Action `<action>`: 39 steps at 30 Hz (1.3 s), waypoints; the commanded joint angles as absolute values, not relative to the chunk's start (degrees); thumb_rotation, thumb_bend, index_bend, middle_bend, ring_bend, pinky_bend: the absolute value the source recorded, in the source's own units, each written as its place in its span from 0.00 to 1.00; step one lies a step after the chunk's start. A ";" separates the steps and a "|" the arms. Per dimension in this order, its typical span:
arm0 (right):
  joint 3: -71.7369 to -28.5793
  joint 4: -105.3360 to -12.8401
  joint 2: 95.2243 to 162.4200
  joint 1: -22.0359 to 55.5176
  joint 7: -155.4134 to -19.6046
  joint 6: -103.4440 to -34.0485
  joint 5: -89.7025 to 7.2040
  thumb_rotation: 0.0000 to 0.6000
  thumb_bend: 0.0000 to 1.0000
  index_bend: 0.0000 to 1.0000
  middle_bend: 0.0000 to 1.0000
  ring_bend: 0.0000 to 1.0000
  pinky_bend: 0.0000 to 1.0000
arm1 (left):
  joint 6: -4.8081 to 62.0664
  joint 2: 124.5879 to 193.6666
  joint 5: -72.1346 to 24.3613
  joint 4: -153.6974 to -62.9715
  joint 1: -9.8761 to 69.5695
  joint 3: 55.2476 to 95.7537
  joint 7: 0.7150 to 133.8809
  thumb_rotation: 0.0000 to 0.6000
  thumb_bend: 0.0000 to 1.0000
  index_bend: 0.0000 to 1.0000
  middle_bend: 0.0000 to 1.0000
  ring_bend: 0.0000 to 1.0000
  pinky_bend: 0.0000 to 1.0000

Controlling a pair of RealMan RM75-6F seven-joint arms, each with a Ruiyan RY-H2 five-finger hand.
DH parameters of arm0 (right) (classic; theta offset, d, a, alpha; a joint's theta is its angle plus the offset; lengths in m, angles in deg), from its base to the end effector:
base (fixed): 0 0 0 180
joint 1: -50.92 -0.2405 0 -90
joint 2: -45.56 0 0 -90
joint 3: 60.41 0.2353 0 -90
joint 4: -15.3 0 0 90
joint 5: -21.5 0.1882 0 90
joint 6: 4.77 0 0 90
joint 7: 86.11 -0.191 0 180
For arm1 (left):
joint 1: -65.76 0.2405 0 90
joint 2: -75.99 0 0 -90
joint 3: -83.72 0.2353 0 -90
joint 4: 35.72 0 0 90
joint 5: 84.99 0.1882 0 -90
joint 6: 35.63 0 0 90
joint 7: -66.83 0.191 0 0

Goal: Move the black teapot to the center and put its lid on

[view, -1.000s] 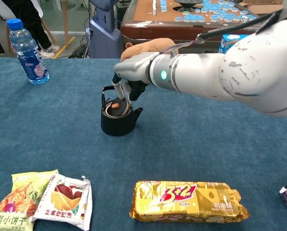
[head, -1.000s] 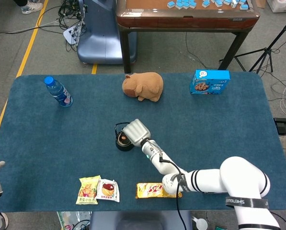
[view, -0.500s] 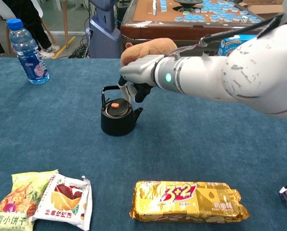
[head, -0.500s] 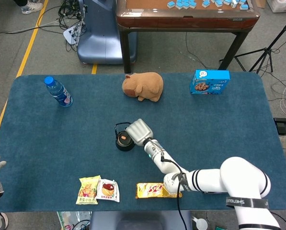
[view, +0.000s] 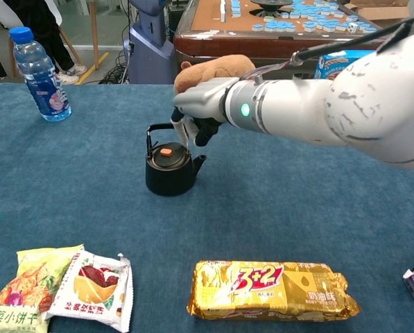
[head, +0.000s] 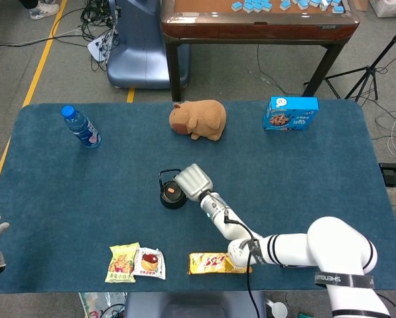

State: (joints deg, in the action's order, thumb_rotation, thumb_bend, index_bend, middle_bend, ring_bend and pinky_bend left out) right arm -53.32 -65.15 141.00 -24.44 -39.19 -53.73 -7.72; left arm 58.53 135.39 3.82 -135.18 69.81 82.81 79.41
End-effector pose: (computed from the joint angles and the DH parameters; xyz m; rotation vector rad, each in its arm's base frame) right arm 0.0051 -0.3974 -0.0748 2.1531 -0.6050 0.6384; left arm -0.2805 0.1738 0.2017 -1.3266 -0.7568 -0.7451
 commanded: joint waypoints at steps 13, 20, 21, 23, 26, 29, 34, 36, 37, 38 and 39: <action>-52.82 -65.82 141.19 -24.28 -40.01 -53.69 -8.88 1.00 0.88 0.41 1.00 0.99 1.00 | 58.74 135.39 3.82 -135.25 69.89 82.81 79.43 1.00 0.73 0.24 0.16 0.11 0.27; -53.43 -64.77 141.85 -24.42 -39.46 -53.15 -8.58 1.00 0.88 0.41 1.00 0.99 1.00 | 58.79 135.34 3.88 -135.23 69.91 82.83 79.28 1.00 0.73 0.24 0.16 0.11 0.27; -53.48 -64.60 141.96 -24.43 -39.44 -53.06 -8.54 1.00 0.88 0.41 1.00 0.99 1.00 | 58.79 135.34 3.91 -135.22 69.91 82.84 79.28 1.00 0.73 0.24 0.16 0.11 0.27; -53.61 -64.39 142.08 -24.42 -39.43 -52.86 -8.50 1.00 0.88 0.40 1.00 0.99 1.00 | 58.80 135.34 3.90 -135.24 69.91 82.84 79.31 1.00 0.73 0.24 0.16 0.11 0.27; -53.89 -64.11 142.19 -24.40 -39.25 -52.69 -8.43 1.00 0.88 0.41 1.00 0.99 1.00 | 58.75 135.34 3.88 -135.25 69.91 82.86 79.34 1.00 0.73 0.24 0.16 0.11 0.27; -54.03 -63.85 142.28 -24.38 -39.15 -52.60 -8.33 1.00 0.88 0.40 1.00 0.99 1.00 | 58.72 135.34 3.85 -135.25 69.88 82.83 79.31 1.00 0.73 0.24 0.16 0.11 0.27; -53.79 -64.80 141.64 -24.13 -39.48 -53.16 -9.08 1.00 0.88 0.40 1.00 0.99 1.00 | 58.73 135.33 3.85 -135.25 69.90 82.86 79.32 1.00 0.73 0.24 0.16 0.11 0.27; -53.74 -66.15 140.73 -23.81 -39.60 -54.02 -9.90 1.00 0.88 0.41 1.00 0.99 1.00 | 58.69 135.31 3.81 -135.27 69.90 82.86 79.34 1.00 0.73 0.24 0.16 0.11 0.27; -53.75 -67.17 140.03 -23.55 -39.64 -54.69 -10.51 1.00 0.88 0.41 1.00 0.99 1.00 | 58.65 135.33 3.81 -135.27 69.87 82.87 79.37 1.00 0.73 0.24 0.16 0.11 0.27; -53.78 -67.72 139.65 -23.38 -39.66 -55.11 -10.91 1.00 0.88 0.41 1.00 0.98 1.00 | 58.62 135.34 3.81 -135.27 69.86 82.88 79.41 1.00 0.73 0.24 0.16 0.11 0.27; -53.89 -68.89 138.85 -22.98 -39.69 -56.02 -11.80 1.00 0.87 0.42 1.00 0.98 1.00 | 58.55 135.37 3.82 -135.28 69.83 82.89 79.50 1.00 0.73 0.24 0.16 0.11 0.27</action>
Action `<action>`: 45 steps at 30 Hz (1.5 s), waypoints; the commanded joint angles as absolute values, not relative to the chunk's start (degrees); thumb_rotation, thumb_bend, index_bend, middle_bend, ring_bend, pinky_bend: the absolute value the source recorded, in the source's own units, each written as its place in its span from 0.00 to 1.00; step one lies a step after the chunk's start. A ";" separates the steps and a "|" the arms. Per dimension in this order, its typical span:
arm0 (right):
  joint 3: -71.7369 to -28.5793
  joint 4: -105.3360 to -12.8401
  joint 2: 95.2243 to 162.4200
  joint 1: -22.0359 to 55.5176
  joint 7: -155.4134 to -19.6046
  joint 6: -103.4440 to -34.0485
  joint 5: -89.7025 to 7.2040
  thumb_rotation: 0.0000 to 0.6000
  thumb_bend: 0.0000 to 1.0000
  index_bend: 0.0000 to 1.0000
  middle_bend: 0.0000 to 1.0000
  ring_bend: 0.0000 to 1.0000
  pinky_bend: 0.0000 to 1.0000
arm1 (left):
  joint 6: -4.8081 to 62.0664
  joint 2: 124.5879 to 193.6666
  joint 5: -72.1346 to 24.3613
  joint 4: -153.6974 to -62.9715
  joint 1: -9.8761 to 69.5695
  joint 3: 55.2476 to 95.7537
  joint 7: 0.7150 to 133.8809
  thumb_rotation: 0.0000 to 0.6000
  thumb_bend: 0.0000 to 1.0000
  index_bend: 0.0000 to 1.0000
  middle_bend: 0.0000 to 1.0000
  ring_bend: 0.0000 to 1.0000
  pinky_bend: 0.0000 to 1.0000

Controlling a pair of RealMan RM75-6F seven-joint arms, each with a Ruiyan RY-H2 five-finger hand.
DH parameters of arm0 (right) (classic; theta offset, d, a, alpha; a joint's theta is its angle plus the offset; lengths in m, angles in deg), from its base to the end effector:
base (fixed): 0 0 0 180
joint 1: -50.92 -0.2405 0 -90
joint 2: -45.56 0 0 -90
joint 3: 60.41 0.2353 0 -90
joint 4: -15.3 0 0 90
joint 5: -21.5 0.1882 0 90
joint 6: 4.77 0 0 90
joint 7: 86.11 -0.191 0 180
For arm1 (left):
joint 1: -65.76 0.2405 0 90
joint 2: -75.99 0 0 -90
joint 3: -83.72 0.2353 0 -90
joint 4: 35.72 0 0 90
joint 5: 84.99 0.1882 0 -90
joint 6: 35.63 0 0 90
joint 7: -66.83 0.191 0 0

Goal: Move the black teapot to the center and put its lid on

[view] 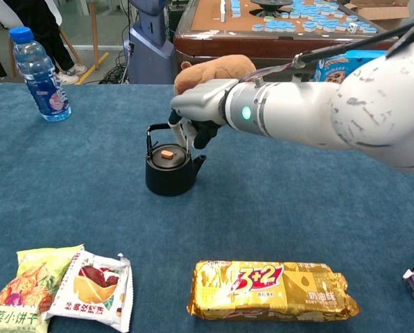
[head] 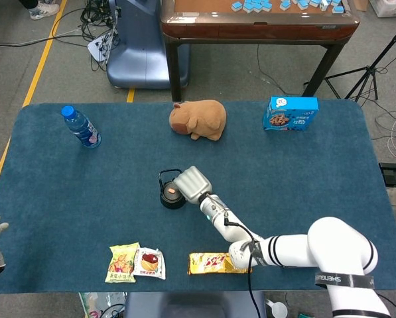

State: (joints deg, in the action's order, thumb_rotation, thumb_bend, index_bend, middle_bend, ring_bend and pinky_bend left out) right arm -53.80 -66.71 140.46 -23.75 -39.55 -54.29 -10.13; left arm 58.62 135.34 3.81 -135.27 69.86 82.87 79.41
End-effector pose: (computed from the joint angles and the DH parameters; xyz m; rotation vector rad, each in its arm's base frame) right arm 0.0061 -0.3912 -0.0740 2.1722 -0.5776 0.6534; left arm -0.2805 0.1734 0.2020 -1.3253 -0.7576 -0.7450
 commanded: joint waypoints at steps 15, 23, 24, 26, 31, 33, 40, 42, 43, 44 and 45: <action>-59.64 -82.62 127.64 -11.09 -40.16 -73.33 -29.28 1.00 0.11 0.52 0.75 0.74 0.93 | 55.74 136.73 2.60 -135.73 68.39 82.75 83.24 1.00 0.68 0.24 0.16 0.12 0.27; -63.89 -94.81 117.94 -5.26 -35.35 -78.37 -31.26 1.00 0.00 0.51 0.48 0.41 0.56 | 53.64 137.76 3.02 -135.30 66.98 83.00 84.84 1.00 0.68 0.24 0.16 0.12 0.28; -64.43 -95.63 117.17 -4.35 -35.34 -79.33 -32.34 1.00 0.00 0.51 0.47 0.40 0.54 | 53.44 137.85 3.20 -135.15 66.83 83.08 84.86 1.00 0.68 0.24 0.16 0.12 0.28; -65.80 -97.15 115.58 -1.91 -35.88 -81.61 -35.12 1.00 0.00 0.51 0.46 0.39 0.52 | 53.04 138.10 3.48 -134.84 66.50 83.18 85.03 1.00 0.68 0.24 0.16 0.12 0.28; -69.62 -99.27 112.41 4.77 -39.22 -86.35 -42.69 1.00 0.00 0.51 0.46 0.39 0.52 | 52.24 138.60 3.51 -134.38 65.88 83.22 85.53 1.00 0.68 0.25 0.16 0.12 0.28; -71.07 -100.00 111.09 7.14 -41.11 -87.26 -44.90 1.00 0.00 0.51 0.46 0.39 0.52 | 52.06 138.74 3.49 -134.26 65.71 83.21 85.64 1.00 0.68 0.25 0.16 0.12 0.28; -75.32 -98.18 108.72 16.76 -45.50 -92.64 -53.42 1.00 0.00 0.51 0.46 0.39 0.52 | 51.42 139.22 3.16 -133.93 65.15 83.15 86.00 1.00 0.68 0.25 0.17 0.12 0.28; -75.66 -96.86 108.89 18.99 -46.42 -93.99 -55.07 1.00 0.00 0.51 0.46 0.39 0.52 | 51.27 139.33 3.05 -133.86 65.02 83.13 86.11 1.00 0.68 0.25 0.17 0.12 0.28; -75.72 -96.09 109.09 20.07 -46.88 -94.64 -55.76 1.00 0.00 0.51 0.46 0.39 0.52 | 51.23 139.39 2.99 -133.81 64.97 83.11 86.15 1.00 0.68 0.25 0.17 0.12 0.28; -75.69 -94.99 109.42 21.46 -47.55 -95.44 -56.55 1.00 0.00 0.51 0.46 0.39 0.52 | 51.18 139.46 2.91 -133.75 64.90 83.08 86.19 1.00 0.68 0.25 0.17 0.12 0.28; -75.58 -94.20 109.67 22.45 -48.17 -95.98 -57.01 1.00 0.00 0.51 0.46 0.39 0.52 | 51.16 139.51 2.85 -133.70 64.85 83.04 86.19 1.00 0.68 0.25 0.17 0.12 0.28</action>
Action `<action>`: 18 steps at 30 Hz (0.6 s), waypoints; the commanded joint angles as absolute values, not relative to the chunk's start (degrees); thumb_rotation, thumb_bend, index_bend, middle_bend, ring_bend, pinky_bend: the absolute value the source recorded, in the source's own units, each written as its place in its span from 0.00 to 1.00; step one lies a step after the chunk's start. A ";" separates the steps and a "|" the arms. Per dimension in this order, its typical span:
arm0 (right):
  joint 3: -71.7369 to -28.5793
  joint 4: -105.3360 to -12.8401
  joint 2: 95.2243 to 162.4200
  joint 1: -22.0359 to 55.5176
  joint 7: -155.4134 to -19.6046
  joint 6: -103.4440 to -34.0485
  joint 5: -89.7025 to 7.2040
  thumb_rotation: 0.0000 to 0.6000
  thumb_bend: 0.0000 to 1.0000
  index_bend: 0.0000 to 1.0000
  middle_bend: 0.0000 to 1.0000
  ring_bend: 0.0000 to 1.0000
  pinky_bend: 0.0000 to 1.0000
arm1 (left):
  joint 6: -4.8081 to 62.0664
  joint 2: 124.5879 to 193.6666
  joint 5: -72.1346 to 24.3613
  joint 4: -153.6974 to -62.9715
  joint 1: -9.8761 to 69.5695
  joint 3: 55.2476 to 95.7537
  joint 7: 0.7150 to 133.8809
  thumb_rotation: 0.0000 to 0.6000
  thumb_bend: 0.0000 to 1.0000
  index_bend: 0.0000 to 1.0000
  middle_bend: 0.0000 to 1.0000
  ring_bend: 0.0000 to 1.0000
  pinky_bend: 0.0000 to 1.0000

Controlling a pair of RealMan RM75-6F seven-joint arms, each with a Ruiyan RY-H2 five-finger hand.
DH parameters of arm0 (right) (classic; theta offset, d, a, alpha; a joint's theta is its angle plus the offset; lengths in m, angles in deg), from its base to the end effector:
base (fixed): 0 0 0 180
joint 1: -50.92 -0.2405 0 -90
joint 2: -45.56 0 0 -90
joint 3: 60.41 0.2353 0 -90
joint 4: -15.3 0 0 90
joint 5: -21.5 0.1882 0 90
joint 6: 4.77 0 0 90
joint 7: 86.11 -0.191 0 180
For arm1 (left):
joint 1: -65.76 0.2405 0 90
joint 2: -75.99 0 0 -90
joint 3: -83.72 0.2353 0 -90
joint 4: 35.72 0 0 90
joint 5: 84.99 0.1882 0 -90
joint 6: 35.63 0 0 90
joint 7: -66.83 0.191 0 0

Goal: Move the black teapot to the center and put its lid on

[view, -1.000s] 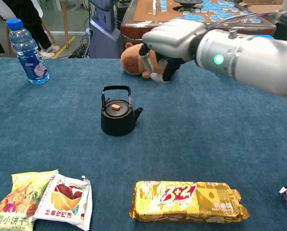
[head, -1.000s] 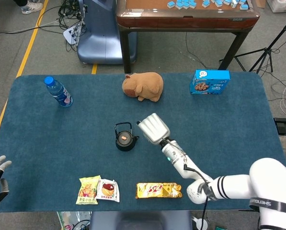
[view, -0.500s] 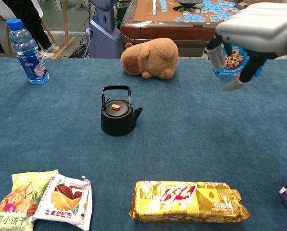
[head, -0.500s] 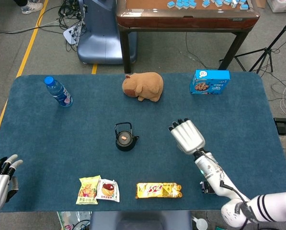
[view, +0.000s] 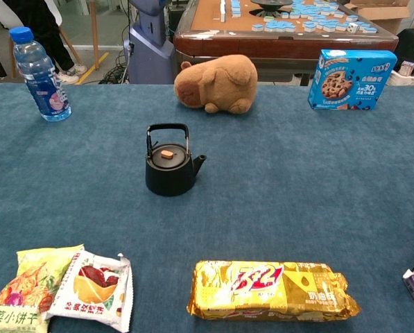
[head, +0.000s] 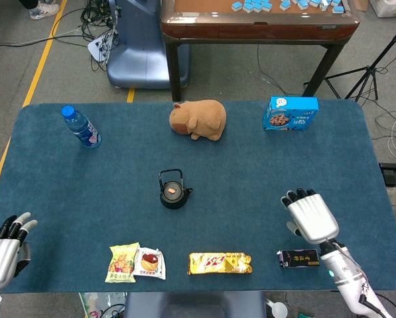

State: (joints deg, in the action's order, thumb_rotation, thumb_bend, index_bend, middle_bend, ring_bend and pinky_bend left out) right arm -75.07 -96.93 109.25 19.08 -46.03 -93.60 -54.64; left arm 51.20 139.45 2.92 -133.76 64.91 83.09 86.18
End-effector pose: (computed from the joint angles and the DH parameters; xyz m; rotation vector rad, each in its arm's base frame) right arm -0.1763 -0.2625 0.1201 1.7749 -0.4931 0.6567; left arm -0.2763 0.1969 0.1612 -1.4649 -0.7469 -0.6777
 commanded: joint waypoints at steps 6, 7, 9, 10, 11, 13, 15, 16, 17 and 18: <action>-74.27 -89.16 111.13 28.09 -52.00 -97.73 -57.50 1.00 0.00 0.51 0.46 0.39 0.52 | 51.29 139.71 2.35 -133.38 64.65 82.71 85.97 1.00 0.68 0.26 0.17 0.12 0.28; -74.01 -88.52 111.30 28.79 -52.45 -97.81 -57.39 1.00 0.00 0.51 0.46 0.39 0.52 | 51.38 139.76 2.29 -133.31 64.64 82.65 85.90 1.00 0.68 0.26 0.17 0.12 0.28; -73.33 -87.00 111.69 30.32 -54.01 -97.98 -57.25 1.00 0.00 0.51 0.46 0.39 0.52 | 51.53 139.86 2.17 -133.13 64.61 82.54 85.75 1.00 0.68 0.26 0.17 0.12 0.28; -72.97 -86.28 111.85 30.94 -54.85 -98.06 -57.18 1.00 0.00 0.51 0.46 0.39 0.52 | 51.59 139.90 2.14 -133.06 64.60 82.50 85.68 1.00 0.68 0.26 0.17 0.12 0.28; -72.45 -85.28 112.08 31.70 -56.01 -98.09 -57.04 1.00 0.00 0.51 0.46 0.39 0.52 | 51.63 139.96 2.08 -132.99 64.58 82.46 85.62 1.00 0.68 0.26 0.17 0.12 0.28; -71.72 -83.86 112.34 32.69 -57.89 -97.71 -56.57 1.00 0.00 0.51 0.46 0.39 0.52 | 51.66 140.07 2.02 -132.87 64.53 82.43 85.61 1.00 0.68 0.26 0.17 0.13 0.28; -71.00 -82.72 112.28 33.56 -59.88 -96.58 -55.68 1.00 0.00 0.51 0.46 0.39 0.52 | 51.65 140.22 1.96 -132.68 64.43 82.38 85.74 1.00 0.68 0.27 0.17 0.13 0.28; -70.69 -82.32 112.18 33.87 -60.54 -96.19 -55.45 1.00 0.00 0.51 0.46 0.39 0.52 | 51.62 140.29 1.90 -132.61 64.38 82.34 85.79 1.00 0.68 0.27 0.17 0.13 0.28; -70.29 -81.90 112.02 34.24 -61.23 -95.74 -55.26 1.00 0.00 0.51 0.46 0.39 0.52 | 51.55 140.38 1.78 -132.53 64.29 82.27 85.86 1.00 0.68 0.27 0.17 0.13 0.28; -70.02 -81.89 111.79 34.46 -61.62 -95.40 -55.18 1.00 0.00 0.51 0.46 0.39 0.52 | 51.49 140.43 1.63 -132.51 64.23 82.20 85.94 1.00 0.68 0.27 0.17 0.13 0.28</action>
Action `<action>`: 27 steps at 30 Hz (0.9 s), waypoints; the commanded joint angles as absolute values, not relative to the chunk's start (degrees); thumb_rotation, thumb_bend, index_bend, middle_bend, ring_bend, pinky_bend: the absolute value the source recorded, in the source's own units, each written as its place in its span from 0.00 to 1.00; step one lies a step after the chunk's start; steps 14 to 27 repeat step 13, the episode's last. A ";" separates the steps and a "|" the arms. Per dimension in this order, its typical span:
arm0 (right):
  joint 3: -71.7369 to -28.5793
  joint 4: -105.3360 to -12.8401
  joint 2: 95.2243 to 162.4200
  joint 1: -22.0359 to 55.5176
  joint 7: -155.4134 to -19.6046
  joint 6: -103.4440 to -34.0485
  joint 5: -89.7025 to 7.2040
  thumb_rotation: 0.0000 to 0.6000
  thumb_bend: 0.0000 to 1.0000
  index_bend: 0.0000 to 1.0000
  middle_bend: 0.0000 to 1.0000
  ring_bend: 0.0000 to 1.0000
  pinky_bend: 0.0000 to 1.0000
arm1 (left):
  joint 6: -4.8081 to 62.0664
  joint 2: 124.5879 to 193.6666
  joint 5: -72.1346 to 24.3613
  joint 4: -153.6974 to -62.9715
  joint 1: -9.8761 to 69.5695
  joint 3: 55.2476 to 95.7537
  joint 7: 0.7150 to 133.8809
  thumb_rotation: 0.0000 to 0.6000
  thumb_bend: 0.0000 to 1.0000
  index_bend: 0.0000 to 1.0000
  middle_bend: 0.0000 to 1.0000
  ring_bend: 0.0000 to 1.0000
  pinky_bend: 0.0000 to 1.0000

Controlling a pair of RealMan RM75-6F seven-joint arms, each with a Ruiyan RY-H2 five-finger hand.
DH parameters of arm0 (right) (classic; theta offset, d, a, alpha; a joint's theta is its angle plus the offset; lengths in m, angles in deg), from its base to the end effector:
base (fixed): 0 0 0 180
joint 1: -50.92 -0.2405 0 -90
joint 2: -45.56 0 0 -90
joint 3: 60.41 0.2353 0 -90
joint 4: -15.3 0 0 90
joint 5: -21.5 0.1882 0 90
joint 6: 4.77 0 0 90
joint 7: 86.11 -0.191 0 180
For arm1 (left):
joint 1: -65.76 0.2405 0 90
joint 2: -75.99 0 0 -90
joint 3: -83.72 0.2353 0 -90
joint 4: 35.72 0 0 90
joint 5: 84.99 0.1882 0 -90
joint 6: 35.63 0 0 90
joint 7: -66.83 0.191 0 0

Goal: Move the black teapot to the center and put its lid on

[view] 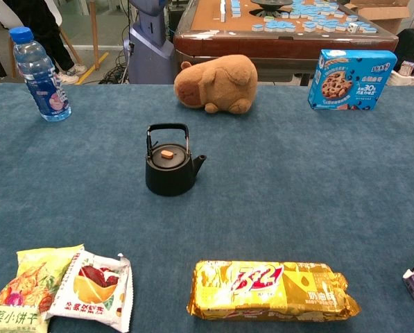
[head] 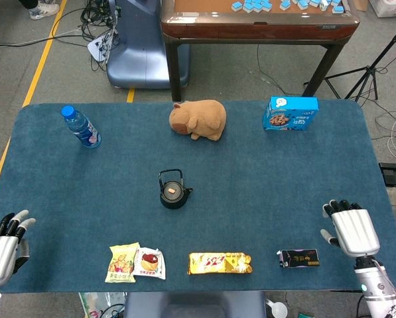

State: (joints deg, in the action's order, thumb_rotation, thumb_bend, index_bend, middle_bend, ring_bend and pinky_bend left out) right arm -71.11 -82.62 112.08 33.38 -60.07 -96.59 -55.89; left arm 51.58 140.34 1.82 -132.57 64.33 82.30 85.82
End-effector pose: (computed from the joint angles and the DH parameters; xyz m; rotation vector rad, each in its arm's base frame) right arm -0.2578 -0.2372 0.1412 1.5597 -0.6426 0.6349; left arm -0.2788 0.2023 0.1631 -1.4413 -0.7373 -0.6858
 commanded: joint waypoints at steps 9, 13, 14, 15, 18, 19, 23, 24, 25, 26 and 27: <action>-67.99 -80.91 110.22 35.82 -66.56 -92.80 -58.13 1.00 0.01 0.51 0.46 0.39 0.52 | 50.90 140.71 1.03 -132.36 63.72 82.05 86.16 1.00 0.68 0.28 0.18 0.13 0.28; -66.65 -80.75 109.89 36.24 -67.08 -91.42 -57.76 1.00 0.01 0.51 0.46 0.39 0.52 | 50.39 140.86 0.51 -132.25 63.42 81.99 86.53 1.00 0.68 0.28 0.18 0.13 0.28; -66.65 -80.75 109.89 36.24 -67.08 -91.42 -57.76 1.00 0.01 0.51 0.46 0.39 0.52 | 50.39 140.86 0.51 -132.25 63.42 81.99 86.53 1.00 0.68 0.28 0.18 0.13 0.28; -66.65 -80.75 109.89 36.24 -67.08 -91.42 -57.76 1.00 0.01 0.51 0.46 0.39 0.52 | 50.39 140.86 0.51 -132.25 63.42 81.99 86.53 1.00 0.68 0.28 0.18 0.13 0.28; -66.65 -80.75 109.89 36.24 -67.08 -91.42 -57.76 1.00 0.01 0.51 0.46 0.39 0.52 | 50.39 140.86 0.51 -132.25 63.42 81.99 86.53 1.00 0.68 0.28 0.18 0.13 0.28; -66.65 -80.75 109.89 36.24 -67.08 -91.42 -57.76 1.00 0.01 0.51 0.46 0.39 0.52 | 50.39 140.86 0.51 -132.25 63.42 81.99 86.53 1.00 0.68 0.28 0.18 0.13 0.28; -66.65 -80.75 109.89 36.24 -67.08 -91.42 -57.76 1.00 0.01 0.51 0.46 0.39 0.52 | 50.39 140.86 0.51 -132.25 63.42 81.99 86.53 1.00 0.68 0.28 0.18 0.13 0.28; -66.65 -80.75 109.89 36.24 -67.08 -91.42 -57.76 1.00 0.01 0.51 0.46 0.39 0.52 | 50.39 140.86 0.51 -132.25 63.42 81.99 86.53 1.00 0.68 0.28 0.18 0.13 0.28; -66.65 -80.75 109.89 36.24 -67.08 -91.42 -57.76 1.00 0.01 0.51 0.46 0.39 0.52 | 50.39 140.86 0.51 -132.25 63.42 81.99 86.53 1.00 0.68 0.28 0.18 0.13 0.28; -66.65 -80.75 109.89 36.24 -67.08 -91.42 -57.76 1.00 0.01 0.51 0.46 0.39 0.52 | 50.39 140.86 0.51 -132.25 63.42 81.99 86.53 1.00 0.68 0.28 0.18 0.13 0.28; -66.65 -80.75 109.89 36.24 -67.08 -91.42 -57.76 1.00 0.01 0.51 0.46 0.39 0.52 | 50.39 140.86 0.51 -132.25 63.42 81.99 86.53 1.00 0.68 0.28 0.18 0.13 0.28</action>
